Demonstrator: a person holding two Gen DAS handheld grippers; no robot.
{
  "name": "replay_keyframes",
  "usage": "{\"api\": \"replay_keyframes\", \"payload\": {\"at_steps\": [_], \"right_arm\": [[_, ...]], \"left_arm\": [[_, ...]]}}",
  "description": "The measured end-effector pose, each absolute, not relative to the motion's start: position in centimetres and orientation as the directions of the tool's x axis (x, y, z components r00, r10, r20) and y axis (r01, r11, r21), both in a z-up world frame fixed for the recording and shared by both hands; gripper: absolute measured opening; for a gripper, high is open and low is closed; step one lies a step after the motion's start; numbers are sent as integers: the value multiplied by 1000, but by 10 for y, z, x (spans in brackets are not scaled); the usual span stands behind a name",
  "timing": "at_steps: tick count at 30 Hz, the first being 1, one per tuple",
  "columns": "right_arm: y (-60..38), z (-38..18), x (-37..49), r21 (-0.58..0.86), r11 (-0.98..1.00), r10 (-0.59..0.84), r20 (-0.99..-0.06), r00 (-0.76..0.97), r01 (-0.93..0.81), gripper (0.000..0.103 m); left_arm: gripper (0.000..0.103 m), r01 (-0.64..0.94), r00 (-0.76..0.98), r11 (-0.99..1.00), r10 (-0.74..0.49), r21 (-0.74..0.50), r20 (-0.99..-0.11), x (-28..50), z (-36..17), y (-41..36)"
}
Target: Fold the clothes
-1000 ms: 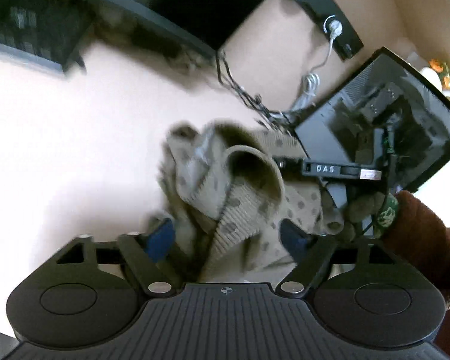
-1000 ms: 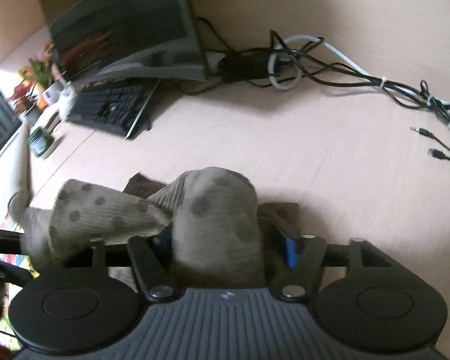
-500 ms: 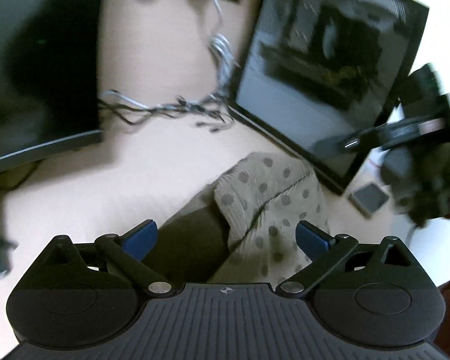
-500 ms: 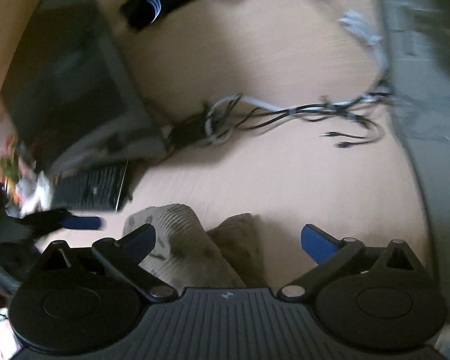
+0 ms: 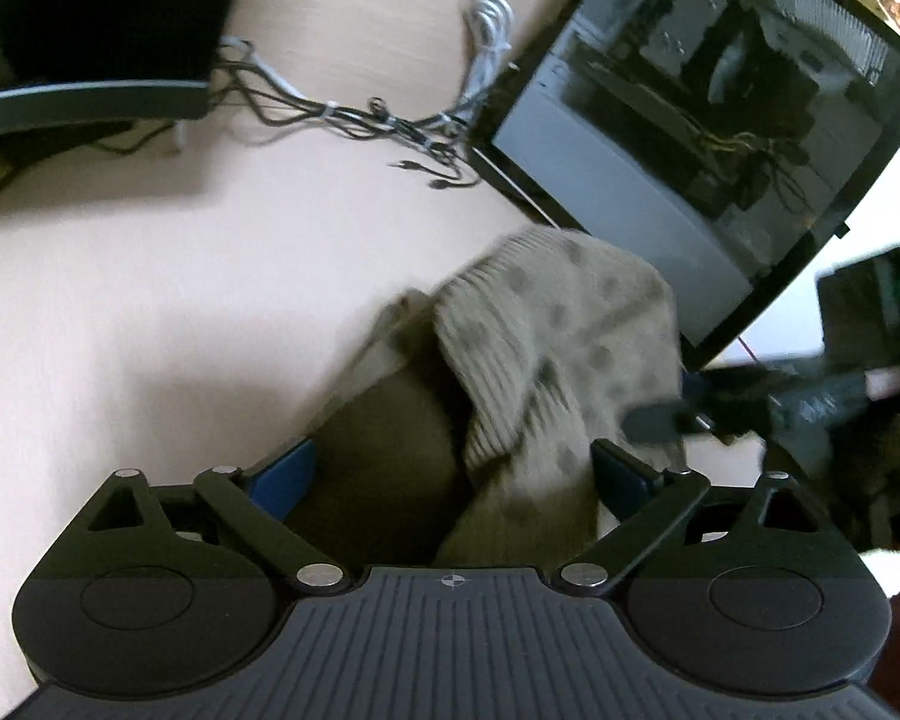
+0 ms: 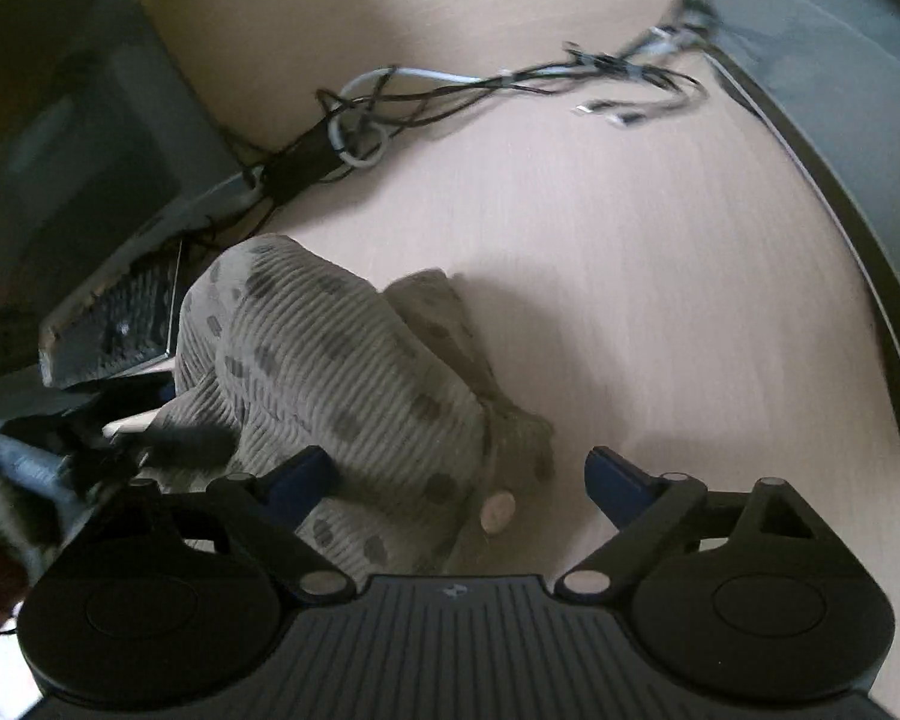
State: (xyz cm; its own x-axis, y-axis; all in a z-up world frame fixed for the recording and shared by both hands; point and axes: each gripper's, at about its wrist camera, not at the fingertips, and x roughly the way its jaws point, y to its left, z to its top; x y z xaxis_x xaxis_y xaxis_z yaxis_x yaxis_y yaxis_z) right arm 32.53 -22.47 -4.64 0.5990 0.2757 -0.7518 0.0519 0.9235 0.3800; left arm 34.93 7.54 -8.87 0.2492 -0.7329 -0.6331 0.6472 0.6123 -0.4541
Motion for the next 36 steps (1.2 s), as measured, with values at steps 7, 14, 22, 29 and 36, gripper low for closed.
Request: {"api": "replay_keyframes", "payload": {"at_steps": [7,14,22,29,36], "right_arm": [[-177,-49,405,242,958,287,-756,588,-156,98],[-129,-29,449,193,941,325,-747,580,-279,103],[-150,21,399,108,944,309,-617,724,-312,103],[-174,18,350,89,955,281,-582,763,-284,103],[-146,-37,362,252,927,373,-698,611,-279,103]], "left_arm": [[98,505,371,694,-712,-514,-596,299,-87,106],[99,358,461,714,-695,-602,-552,279,-90,100],[100,453,413,666,-746,-593,-523,276,-76,53],[101,425,501,714,-697,-556,-512,269,-47,94],[102,219,639,819,-532,-531,-555,277,-34,153]]}}
